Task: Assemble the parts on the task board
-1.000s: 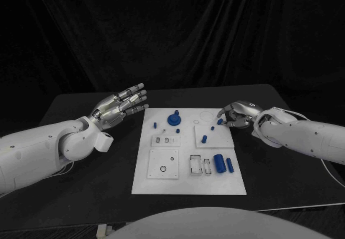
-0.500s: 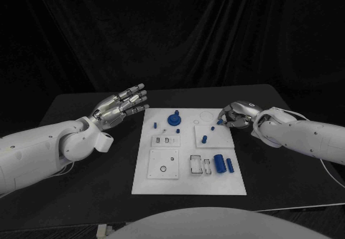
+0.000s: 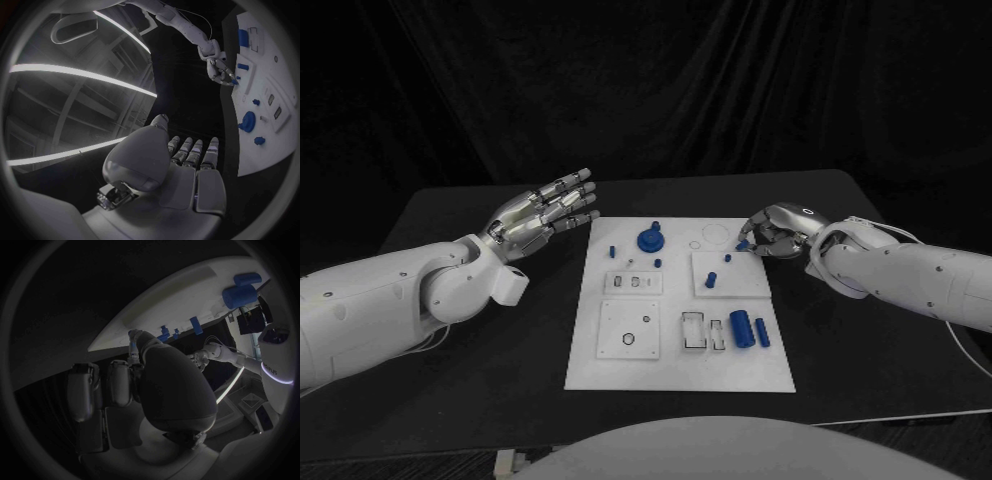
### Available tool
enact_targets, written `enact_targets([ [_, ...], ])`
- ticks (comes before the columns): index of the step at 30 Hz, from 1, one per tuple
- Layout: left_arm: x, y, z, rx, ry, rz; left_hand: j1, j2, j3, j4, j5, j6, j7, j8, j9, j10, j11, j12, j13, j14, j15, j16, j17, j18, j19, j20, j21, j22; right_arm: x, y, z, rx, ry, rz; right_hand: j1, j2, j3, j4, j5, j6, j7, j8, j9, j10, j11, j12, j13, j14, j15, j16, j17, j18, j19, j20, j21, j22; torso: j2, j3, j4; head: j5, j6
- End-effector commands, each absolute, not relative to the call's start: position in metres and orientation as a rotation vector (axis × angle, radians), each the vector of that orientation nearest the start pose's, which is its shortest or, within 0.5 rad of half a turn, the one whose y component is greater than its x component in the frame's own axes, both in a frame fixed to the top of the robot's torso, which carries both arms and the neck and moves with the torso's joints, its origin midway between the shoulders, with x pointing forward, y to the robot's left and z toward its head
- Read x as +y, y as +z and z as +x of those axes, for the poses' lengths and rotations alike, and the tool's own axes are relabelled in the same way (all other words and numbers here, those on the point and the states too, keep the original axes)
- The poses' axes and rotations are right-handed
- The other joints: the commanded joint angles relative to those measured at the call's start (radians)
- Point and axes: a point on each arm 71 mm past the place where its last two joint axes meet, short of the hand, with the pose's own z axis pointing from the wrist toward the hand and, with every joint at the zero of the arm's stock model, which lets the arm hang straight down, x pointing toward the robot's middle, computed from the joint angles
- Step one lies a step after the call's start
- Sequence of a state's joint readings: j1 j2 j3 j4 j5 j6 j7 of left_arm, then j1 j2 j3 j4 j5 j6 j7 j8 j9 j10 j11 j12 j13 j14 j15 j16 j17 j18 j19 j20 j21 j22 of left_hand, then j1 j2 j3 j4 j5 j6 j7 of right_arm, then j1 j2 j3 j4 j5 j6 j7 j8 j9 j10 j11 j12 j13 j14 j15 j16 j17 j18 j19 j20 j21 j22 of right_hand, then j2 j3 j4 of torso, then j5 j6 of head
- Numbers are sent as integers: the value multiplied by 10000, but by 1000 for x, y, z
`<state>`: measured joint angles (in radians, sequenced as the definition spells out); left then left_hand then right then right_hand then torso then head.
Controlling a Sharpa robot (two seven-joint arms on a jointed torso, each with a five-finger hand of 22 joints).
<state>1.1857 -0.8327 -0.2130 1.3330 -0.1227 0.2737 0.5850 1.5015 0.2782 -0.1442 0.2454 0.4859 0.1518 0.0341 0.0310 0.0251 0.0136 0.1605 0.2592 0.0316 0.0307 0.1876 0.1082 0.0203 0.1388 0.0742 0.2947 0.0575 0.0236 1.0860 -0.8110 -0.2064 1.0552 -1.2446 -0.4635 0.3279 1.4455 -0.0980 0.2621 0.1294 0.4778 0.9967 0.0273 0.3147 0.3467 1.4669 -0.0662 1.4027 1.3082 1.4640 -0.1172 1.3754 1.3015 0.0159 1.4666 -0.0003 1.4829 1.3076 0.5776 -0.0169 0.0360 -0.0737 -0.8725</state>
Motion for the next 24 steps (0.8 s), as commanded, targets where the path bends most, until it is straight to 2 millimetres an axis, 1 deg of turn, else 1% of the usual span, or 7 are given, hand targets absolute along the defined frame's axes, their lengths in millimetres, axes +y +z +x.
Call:
enact_targets([
  [1,234,-239,474,16624,-19443,-8704,102,25,35,-29,49,18,64,48,9,28,77,50,14,-42,-9,40,5,70,-30,-15,40,15,-323,-289,496,16804,6080,-783,-82,74,-26,-60,-57,129,25,58,378,381,0,-63,731,557,-37,23,-12,83,587,-68,-64,2314,-9,-3,-9,34,-2],
  [7,233,-239,474,16616,-19462,-8694,106,26,40,-31,50,33,70,51,11,29,80,64,16,-40,-6,44,6,70,-27,-14,42,16,-308,-270,507,16937,6531,-994,-126,105,-42,-59,-118,41,48,47,412,392,14,-39,754,564,-29,50,16,80,593,-61,-54,2317,-14,-3,2,53,-2],
  [10,233,-239,474,16617,-19459,-8695,106,26,40,-31,50,33,70,51,11,29,80,64,16,-40,-6,44,6,70,-27,-14,42,16,-299,-262,510,17061,6807,-1138,-145,106,-53,-58,-147,20,53,44,423,399,19,-24,769,569,-26,64,33,78,597,-59,-44,2320,-10,-6,4,90,-2],
  [14,234,-240,475,16634,-19447,-8702,113,30,49,-37,55,46,99,56,14,32,101,77,18,-37,-9,51,8,69,-22,-13,47,17,-281,-253,513,17399,7355,-1434,-154,106,-58,-58,-160,4,56,39,426,401,21,-18,775,571,-24,72,42,75,603,-57,-32,2324,-9,-9,3,119,-2],
  [17,234,-240,475,16645,-19431,-8710,114,30,51,-38,55,55,105,59,15,33,105,79,18,-36,-9,53,8,69,-20,-13,48,18,-268,-249,515,17713,7692,-1628,-163,116,-62,-57,-171,17,62,52,439,407,24,-6,786,576,-21,85,56,72,608,-56,-23,2327,-6,-7,5,167,-2],
  [23,235,-240,474,16678,-19411,-8727,114,30,54,-37,56,79,142,67,19,37,126,91,20,-31,-11,66,11,69,-15,-13,52,19,-236,-238,517,18530,8572,-2271,-166,120,-65,-61,-177,27,70,62,449,404,28,-14,777,576,-19,82,50,76,601,-54,-39,2322,-6,-9,8,304,-2],
  [24,235,-240,474,16679,-19405,-8729,114,30,54,-37,56,79,142,67,19,37,126,91,20,-31,-11,66,11,69,-15,-13,52,19,-227,-234,517,18828,8862,-2522,-166,119,-66,-62,-178,28,70,63,451,401,29,-20,770,576,-19,83,51,78,598,-54,-43,2320,-5,-6,8,334,-2],
])
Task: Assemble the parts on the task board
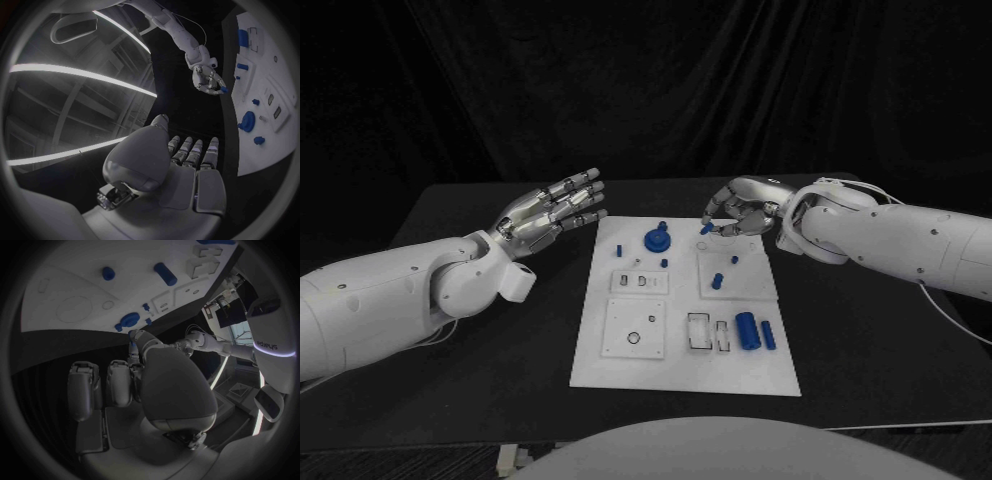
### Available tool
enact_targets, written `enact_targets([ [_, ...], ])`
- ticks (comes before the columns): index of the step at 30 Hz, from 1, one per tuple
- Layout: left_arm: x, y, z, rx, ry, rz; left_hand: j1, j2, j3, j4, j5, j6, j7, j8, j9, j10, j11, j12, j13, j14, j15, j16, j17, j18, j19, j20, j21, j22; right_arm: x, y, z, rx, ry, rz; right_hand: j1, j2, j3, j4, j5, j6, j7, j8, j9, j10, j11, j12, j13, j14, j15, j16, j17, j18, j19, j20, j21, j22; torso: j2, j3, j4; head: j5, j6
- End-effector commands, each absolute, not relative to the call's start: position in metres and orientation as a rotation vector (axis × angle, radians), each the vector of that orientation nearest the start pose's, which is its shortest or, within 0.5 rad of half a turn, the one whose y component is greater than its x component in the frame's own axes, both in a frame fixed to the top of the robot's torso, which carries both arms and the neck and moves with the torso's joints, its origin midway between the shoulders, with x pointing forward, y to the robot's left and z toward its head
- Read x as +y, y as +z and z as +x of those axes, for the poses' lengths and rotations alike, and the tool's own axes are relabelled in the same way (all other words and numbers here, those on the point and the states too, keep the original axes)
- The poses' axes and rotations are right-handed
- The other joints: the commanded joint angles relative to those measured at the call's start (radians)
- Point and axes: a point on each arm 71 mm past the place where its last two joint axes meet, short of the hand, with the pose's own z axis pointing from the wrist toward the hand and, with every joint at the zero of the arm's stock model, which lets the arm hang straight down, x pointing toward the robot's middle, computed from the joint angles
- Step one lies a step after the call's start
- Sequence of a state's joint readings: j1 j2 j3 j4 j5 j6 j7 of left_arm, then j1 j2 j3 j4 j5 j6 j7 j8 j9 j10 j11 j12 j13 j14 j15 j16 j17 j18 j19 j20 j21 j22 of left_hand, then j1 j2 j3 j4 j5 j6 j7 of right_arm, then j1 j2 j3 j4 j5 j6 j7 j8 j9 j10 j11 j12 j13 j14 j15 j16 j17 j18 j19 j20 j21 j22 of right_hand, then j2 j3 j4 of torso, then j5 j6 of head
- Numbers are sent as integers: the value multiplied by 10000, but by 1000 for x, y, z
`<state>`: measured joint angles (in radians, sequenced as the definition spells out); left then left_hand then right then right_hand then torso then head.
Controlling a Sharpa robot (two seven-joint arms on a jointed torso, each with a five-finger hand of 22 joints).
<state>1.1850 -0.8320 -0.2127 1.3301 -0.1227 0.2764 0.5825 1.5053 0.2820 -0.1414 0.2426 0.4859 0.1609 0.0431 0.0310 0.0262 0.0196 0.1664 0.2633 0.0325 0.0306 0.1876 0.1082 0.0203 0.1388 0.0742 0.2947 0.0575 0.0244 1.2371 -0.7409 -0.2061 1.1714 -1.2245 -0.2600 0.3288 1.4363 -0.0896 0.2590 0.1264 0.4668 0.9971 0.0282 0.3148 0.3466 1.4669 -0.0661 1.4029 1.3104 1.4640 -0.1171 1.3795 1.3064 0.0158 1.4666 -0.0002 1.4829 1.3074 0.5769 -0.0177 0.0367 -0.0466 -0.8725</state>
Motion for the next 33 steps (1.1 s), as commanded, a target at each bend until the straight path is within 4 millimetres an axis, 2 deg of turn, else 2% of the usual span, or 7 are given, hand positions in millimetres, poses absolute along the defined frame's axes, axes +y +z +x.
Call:
enact_targets([
  [1,235,-240,474,16678,-19403,-8730,75,-10,28,-7,56,5,76,72,11,-19,85,64,13,-27,-13,72,12,69,-13,-13,54,11,-223,-233,517,18940,8970,-2620,-75,35,-35,-32,-67,24,61,62,451,402,28,-22,747,576,-20,42,3,78,599,-55,-43,2323,2,5,0,82,-2],
  [7,235,-240,475,16652,-19390,-8728,76,-10,29,-7,57,11,83,74,12,-18,89,72,14,-23,-10,84,14,69,-6,-13,59,13,-192,-223,516,19756,9511,-3643,-112,15,-70,-34,-103,52,65,87,481,421,38,29,799,595,-11,106,86,62,630,-48,20,2344,16,6,4,163,-2],
  [11,236,-240,474,16641,-19373,-8733,77,-11,30,-7,58,14,87,76,13,-17,94,72,14,-26,-8,71,11,69,-6,-13,59,13,-176,-222,518,20013,9459,-4239,-131,8,-85,-32,-120,49,59,88,489,422,36,27,795,600,-10,115,93,58,638,-46,36,2349,20,1,4,270,-2],
  [18,237,-239,474,16597,-19358,-8734,77,-11,30,-7,58,14,87,76,13,-17,94,72,14,-26,-8,71,11,69,-6,-13,59,13,-155,-222,520,20170,9399,-4717,-184,-3,-111,-22,-143,-36,69,38,490,418,42,18,782,599,-6,108,74,64,629,-41,15,2342,5,-9,14,330,-2],
  [26,237,-239,474,16588,-19369,-8729,78,-12,33,-8,60,19,94,78,13,-15,105,79,15,-25,-10,72,11,68,-10,-13,56,12,-143,-230,520,20191,9284,-4698,-208,0,-118,-13,-150,-65,67,20,490,417,44,20,783,599,-3,110,75,64,627,-38,12,2341,-1,-24,10,355,-2],
  [30,237,-239,474,16573,-19360,-8731,83,-8,41,-10,71,27,106,81,14,-12,122,88,16,-25,-13,75,12,67,-7,-13,58,12,-139,-237,520,20049,9171,-4531,-203,25,-105,-20,-128,-71,66,16,496,413,44,15,778,596,-2,106,67,70,617,-36,-8,2334,16,-1,14,413,-2],
  [33,237,-239,474,16579,-19347,-8738,90,-4,50,-14,88,35,116,84,15,-10,132,92,16,-26,-14,72,11,66,-4,-13,60,13,-138,-241,520,20002,9065,-4454,-199,29,-101,-26,-116,-78,68,12,498,403,44,-7,753,592,-1,95,51,75,608,-35,-27,2328,15,-16,-3,427,-2],
])
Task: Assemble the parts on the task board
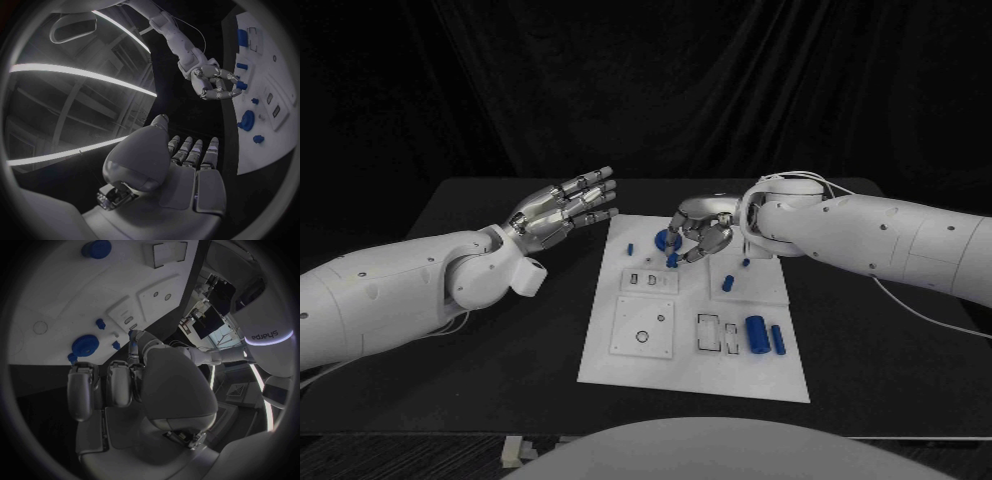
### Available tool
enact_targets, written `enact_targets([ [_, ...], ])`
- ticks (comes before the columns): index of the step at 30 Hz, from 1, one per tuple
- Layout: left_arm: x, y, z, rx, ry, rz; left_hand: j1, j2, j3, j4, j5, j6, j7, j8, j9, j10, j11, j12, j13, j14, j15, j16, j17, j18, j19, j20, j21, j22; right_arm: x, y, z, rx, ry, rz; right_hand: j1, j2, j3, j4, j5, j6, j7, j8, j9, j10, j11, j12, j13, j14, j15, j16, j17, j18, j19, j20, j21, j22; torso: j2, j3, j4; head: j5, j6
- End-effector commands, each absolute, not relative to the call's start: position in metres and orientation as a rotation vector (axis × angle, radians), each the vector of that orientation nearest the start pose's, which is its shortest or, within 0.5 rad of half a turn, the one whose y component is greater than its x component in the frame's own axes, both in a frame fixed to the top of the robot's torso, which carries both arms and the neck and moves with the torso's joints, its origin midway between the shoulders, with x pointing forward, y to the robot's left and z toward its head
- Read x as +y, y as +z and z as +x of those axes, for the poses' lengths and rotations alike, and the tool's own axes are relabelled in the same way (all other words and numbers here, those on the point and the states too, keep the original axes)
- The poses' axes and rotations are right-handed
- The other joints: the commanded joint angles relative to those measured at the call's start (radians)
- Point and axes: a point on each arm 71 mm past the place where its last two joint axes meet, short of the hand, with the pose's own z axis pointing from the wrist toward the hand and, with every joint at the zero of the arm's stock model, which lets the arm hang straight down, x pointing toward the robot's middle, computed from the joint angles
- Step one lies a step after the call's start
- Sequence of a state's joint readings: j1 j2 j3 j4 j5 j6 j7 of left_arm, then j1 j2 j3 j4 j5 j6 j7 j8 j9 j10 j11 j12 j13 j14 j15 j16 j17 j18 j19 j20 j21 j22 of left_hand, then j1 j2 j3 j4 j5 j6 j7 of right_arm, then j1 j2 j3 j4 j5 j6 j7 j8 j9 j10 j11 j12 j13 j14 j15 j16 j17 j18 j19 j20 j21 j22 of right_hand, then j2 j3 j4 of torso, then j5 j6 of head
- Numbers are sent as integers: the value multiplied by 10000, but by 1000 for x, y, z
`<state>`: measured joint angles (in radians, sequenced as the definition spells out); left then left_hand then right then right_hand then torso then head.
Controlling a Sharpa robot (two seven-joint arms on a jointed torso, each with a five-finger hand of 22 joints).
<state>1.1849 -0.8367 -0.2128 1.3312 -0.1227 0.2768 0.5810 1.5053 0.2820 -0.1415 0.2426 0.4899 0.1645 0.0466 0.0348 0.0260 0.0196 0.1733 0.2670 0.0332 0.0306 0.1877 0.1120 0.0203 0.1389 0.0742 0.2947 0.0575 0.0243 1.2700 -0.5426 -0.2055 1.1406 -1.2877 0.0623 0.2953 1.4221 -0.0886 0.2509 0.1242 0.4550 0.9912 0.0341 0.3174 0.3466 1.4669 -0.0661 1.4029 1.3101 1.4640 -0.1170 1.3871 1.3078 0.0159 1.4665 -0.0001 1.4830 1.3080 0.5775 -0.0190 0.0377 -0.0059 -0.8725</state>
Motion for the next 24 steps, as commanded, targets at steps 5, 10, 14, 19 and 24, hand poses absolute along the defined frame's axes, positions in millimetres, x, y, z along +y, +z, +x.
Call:
enact_targets([
  [5,237,-239,474,16578,-19363,-8732,90,-4,51,-15,48,0,81,46,17,-10,63,54,9,-26,-14,34,11,65,-4,-13,61,15,-136,-246,518,19699,8735,-4799,-65,13,-20,-18,40,-61,21,-38,502,383,52,-42,720,583,3,-3,2,77,602,-32,-41,2317,0,4,-18,10,-2],
  [10,236,-239,474,16585,-19400,-8718,105,5,71,-24,83,24,111,54,20,-7,74,59,9,-22,-12,45,13,63,-2,-13,62,15,-135,-252,517,19614,8548,-4996,-79,13,-19,-28,54,-117,15,-71,502,370,53,-59,701,577,6,-9,-8,81,594,-29,-56,2311,3,19,-13,45,-2],
  [14,235,-239,474,16600,-19402,-8718,105,5,71,-24,83,24,111,54,20,-7,74,59,9,-22,-12,45,13,63,-2,-13,62,15,-135,-255,517,19634,8468,-5021,-72,37,7,-50,83,-178,4,-112,499,364,47,-56,704,572,5,-16,-21,81,594,-26,-57,2311,6,17,-17,37,-2],
  [19,235,-239,474,16603,-19405,-8718,105,5,71,-24,83,24,111,54,20,-7,74,59,9,-22,-12,45,13,63,-2,-13,62,15,-134,-257,517,19739,8373,-5034,-55,59,34,-76,117,-218,5,-144,497,361,44,-50,709,574,3,0,-2,82,593,-26,-58,2311,6,14,-23,69,-2],
  [24,235,-239,474,16612,-19415,-8716,105,5,71,-24,83,24,111,54,20,-7,74,59,9,-22,-12,45,13,63,-2,-13,62,15,-133,-258,518,19861,8327,-5061,-54,61,41,-83,130,-232,4,-156,496,360,43,-50,708,574,4,2,0,83,591,-26,-63,2309,3,19,-19,60,-2],
])
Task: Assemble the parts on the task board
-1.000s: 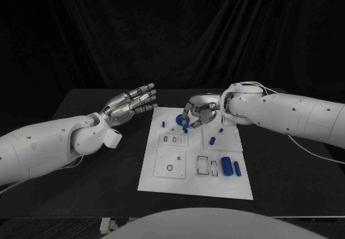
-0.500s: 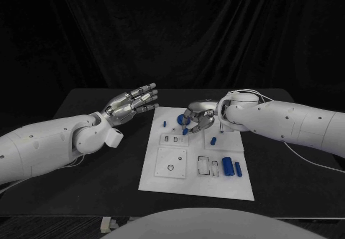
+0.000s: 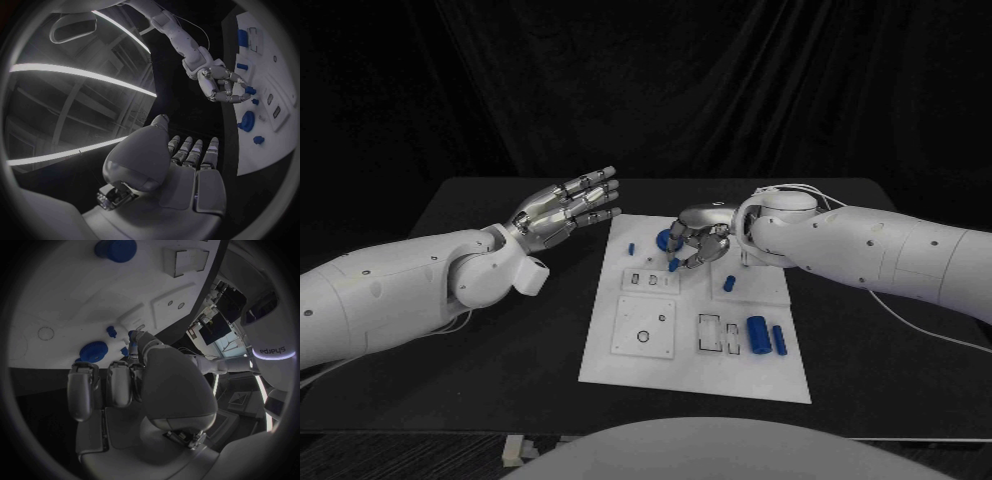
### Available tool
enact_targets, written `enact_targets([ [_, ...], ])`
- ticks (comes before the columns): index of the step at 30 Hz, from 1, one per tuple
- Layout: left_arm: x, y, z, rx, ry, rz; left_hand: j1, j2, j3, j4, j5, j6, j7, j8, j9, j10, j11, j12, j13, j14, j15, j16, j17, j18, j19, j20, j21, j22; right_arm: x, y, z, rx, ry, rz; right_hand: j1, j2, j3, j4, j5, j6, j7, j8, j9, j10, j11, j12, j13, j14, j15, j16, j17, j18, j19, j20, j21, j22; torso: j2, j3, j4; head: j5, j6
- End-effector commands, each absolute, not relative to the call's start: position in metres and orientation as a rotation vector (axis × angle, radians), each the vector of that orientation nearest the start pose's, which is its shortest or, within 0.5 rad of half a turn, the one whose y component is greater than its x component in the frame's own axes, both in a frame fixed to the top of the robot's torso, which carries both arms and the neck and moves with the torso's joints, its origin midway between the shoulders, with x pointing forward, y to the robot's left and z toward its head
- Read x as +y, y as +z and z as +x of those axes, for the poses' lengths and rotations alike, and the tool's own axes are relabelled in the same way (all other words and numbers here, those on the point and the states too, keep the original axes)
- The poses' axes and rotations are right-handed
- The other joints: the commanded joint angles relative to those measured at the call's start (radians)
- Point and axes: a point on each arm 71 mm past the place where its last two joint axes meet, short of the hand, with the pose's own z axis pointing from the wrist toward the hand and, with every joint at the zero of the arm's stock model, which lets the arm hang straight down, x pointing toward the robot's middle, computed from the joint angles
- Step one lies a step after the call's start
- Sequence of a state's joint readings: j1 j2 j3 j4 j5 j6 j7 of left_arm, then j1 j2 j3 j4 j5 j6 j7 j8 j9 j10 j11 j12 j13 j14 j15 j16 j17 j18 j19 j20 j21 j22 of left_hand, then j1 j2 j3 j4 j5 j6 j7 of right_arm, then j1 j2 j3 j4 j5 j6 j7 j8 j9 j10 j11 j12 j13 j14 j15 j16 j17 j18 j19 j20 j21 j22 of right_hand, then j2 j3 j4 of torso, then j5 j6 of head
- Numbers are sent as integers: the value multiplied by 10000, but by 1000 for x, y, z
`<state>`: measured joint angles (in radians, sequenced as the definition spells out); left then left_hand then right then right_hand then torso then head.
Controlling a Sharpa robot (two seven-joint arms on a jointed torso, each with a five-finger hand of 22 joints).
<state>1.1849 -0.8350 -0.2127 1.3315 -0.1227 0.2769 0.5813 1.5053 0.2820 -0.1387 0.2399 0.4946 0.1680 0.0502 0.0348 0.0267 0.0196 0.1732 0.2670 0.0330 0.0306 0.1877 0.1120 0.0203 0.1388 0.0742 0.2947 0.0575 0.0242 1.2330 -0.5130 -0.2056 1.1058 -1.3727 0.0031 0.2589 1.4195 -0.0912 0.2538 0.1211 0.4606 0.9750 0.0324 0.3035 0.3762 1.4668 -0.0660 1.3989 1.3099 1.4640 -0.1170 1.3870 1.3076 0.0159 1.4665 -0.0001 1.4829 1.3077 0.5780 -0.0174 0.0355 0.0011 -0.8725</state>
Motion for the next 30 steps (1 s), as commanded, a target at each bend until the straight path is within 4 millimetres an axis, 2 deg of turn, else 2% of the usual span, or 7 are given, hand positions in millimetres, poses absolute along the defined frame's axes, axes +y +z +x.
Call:
enact_targets([
  [1,235,-239,474,16611,-19419,-8715,105,5,43,4,35,-12,76,54,14,-7,74,59,11,-22,-12,45,13,64,-2,-13,62,16,-133,-259,518,19887,8323,-5065,-29,88,11,-52,74,-71,21,-17,200,360,43,-10,710,574,3,3,2,84,591,-27,-63,2312,-2,3,3,-7,-2],
  [30,234,-239,473,16660,-19473,-8714,121,4,66,-7,47,37,106,69,21,-6,82,58,10,-22,-5,43,12,59,1,-12,64,16,-133,-276,513,20553,8441,-5111,-42,104,47,-81,100,-189,7,-107,186,326,40,-49,666,549,5,-31,-52,99,559,-23,-125,2291,-4,4,-1,31,-2],
])
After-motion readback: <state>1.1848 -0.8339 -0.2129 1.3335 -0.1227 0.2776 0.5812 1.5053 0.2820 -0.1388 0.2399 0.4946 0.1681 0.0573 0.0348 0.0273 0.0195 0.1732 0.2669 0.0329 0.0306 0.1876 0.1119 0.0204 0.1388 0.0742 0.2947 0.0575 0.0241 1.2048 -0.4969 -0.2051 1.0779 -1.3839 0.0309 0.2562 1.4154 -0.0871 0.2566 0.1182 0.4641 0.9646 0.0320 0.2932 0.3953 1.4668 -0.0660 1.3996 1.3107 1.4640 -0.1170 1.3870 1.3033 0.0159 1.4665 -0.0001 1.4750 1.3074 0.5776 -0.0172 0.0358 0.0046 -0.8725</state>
